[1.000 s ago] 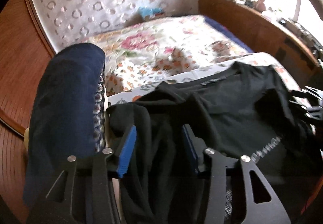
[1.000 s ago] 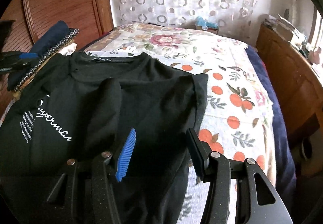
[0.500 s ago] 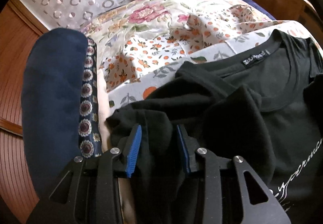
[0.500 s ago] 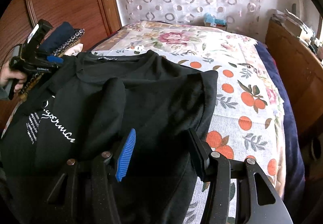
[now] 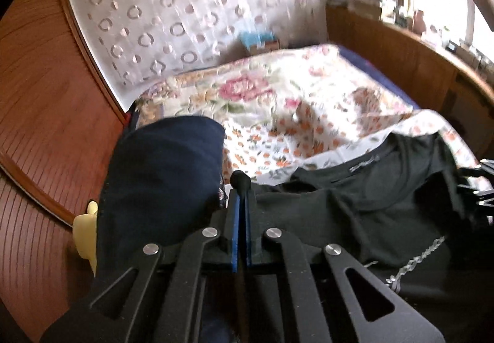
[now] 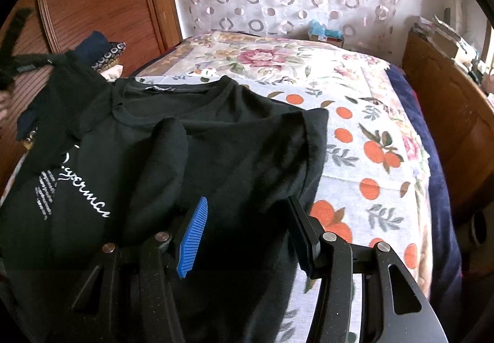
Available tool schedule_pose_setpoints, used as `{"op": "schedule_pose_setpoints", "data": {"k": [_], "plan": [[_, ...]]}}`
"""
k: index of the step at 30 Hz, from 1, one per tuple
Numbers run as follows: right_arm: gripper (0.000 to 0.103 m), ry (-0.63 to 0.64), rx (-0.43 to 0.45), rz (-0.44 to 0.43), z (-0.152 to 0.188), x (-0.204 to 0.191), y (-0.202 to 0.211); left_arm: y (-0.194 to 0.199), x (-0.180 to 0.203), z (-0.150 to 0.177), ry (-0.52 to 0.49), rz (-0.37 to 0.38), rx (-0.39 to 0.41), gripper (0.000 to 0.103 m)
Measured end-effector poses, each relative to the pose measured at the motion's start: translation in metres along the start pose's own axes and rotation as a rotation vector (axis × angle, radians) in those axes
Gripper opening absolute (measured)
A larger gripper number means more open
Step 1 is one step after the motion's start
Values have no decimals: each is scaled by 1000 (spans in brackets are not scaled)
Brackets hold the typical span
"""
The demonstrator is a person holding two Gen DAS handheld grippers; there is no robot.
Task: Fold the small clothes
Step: 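Lift the shirt edge with the left gripper while the right gripper grasps the shirt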
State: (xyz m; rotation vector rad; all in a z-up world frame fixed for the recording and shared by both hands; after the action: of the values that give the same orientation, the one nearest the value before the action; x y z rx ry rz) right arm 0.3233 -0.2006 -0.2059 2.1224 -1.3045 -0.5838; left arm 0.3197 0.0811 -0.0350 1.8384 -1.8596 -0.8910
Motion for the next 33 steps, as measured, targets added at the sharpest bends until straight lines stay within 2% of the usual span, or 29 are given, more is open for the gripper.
{"op": "schedule_pose_setpoints", "data": {"k": [8, 13, 19, 21, 22, 23, 24, 29, 33], "plan": [[54, -50, -5, 88, -13, 36, -5, 33, -8, 10, 32, 59, 84, 4], [54, -85, -12, 33, -24, 41, -20, 38, -8, 17, 36, 80, 95, 4], [53, -42, -28, 30, -37, 40, -44, 54, -4, 29, 43, 114, 115, 3], [48, -6, -26, 14, -39, 34, -47, 62, 0, 33, 43, 132, 125, 3], [37, 16, -25, 12, -39, 31, -48, 66, 3, 35, 42, 140, 131, 3], [19, 29, -26, 3, -39, 27, -47, 70, 5, 38, 41, 147, 136, 3], [7, 31, -25, -22, -40, 23, -46, 75, 8, 42, 41, 154, 141, 3], [6, 50, 30, 9, -47, 14, -28, 81, 20, 48, 23, 172, 153, 3], [6, 67, 8, 49, -45, 12, -34, 61, 23, 37, -13, 122, 114, 5]]}}
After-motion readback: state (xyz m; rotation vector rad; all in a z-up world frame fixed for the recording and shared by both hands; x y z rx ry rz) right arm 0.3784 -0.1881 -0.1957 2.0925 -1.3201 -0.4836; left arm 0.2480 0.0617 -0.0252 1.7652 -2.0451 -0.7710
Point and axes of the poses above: each gripper's, at about its wrist camera, not at the fingertips, and y roughly against the way its jaws point, x to its right, z to its underside, the point moved 5 cm from there along -y, roughly the way its jaws point, and after that the axes turned 4 degrees about x, right-handed, at the moved point
